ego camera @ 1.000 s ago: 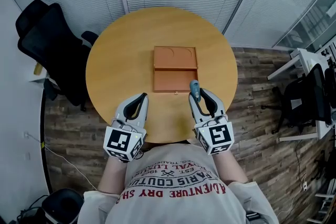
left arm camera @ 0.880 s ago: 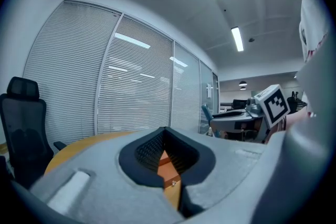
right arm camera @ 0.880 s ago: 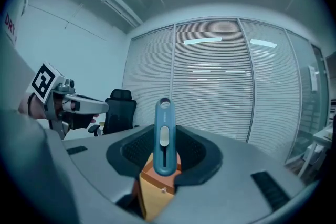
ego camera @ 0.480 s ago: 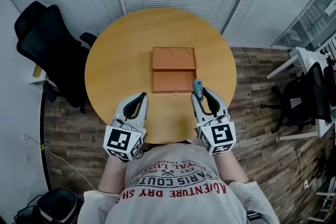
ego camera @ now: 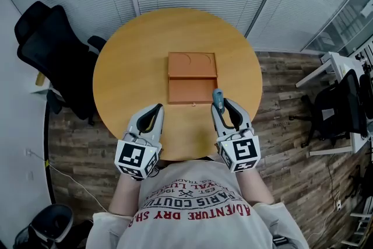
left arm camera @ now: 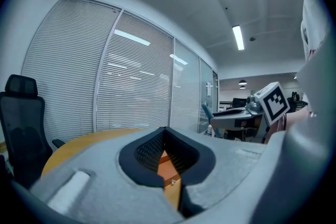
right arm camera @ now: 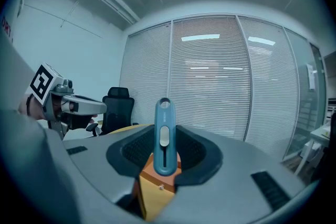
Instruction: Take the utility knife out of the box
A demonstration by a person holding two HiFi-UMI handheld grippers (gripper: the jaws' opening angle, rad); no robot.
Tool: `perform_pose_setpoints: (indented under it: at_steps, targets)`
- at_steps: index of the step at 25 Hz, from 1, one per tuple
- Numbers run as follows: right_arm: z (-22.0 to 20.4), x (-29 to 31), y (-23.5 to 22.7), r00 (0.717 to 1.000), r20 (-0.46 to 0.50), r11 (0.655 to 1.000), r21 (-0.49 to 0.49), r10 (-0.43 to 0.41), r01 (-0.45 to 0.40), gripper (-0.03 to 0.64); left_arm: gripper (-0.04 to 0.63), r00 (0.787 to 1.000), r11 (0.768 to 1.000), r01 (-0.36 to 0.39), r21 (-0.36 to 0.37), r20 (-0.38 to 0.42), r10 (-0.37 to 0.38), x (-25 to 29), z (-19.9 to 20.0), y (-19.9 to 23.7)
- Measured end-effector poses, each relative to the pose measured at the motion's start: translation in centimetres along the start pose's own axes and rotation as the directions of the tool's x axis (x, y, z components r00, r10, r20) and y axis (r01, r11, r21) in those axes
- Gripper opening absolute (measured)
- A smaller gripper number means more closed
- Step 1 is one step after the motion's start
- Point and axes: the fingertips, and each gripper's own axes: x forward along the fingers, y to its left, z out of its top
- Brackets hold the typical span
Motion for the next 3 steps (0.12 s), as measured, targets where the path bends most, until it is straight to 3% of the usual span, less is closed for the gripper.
perform_pose_setpoints:
  at_steps: [3]
  targets:
    - [-0.13, 0.20, -0.10, 1.000, -0.004, 1.000, 0.001, 0.003, -0.003, 0.133, -0.005, 1.000, 1.000, -0.002, -0.002, -0.004, 0.002, 0.26, -0.11, 0.15]
